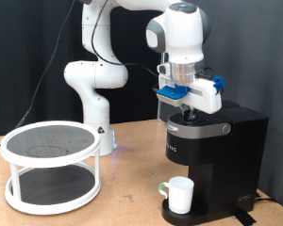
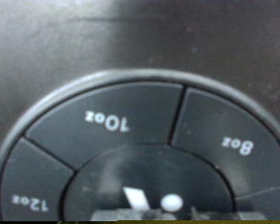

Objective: Make a cup of coffee with the keurig machine

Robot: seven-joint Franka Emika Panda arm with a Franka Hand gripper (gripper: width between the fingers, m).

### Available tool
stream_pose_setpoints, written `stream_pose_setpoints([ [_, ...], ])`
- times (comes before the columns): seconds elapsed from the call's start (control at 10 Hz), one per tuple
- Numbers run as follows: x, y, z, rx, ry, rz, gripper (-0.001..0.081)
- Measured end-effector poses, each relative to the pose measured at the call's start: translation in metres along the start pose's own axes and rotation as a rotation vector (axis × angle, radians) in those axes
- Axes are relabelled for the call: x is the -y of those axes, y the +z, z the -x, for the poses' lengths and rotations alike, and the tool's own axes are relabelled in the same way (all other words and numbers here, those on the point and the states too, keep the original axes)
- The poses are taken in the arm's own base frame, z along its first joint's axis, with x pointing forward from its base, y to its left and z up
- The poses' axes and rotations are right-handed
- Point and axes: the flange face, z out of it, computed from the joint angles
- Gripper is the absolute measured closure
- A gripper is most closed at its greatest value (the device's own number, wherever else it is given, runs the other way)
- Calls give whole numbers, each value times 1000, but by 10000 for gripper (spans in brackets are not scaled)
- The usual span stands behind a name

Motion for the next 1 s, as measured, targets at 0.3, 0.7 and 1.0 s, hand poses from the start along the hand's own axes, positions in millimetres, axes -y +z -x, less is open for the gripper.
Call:
stream_pose_setpoints([
  [0.3,13,-1,-2,-9,24,58,806],
  [0.7,19,-1,-3,-13,27,84,806],
  [1.0,15,-3,-1,13,-46,73,806],
])
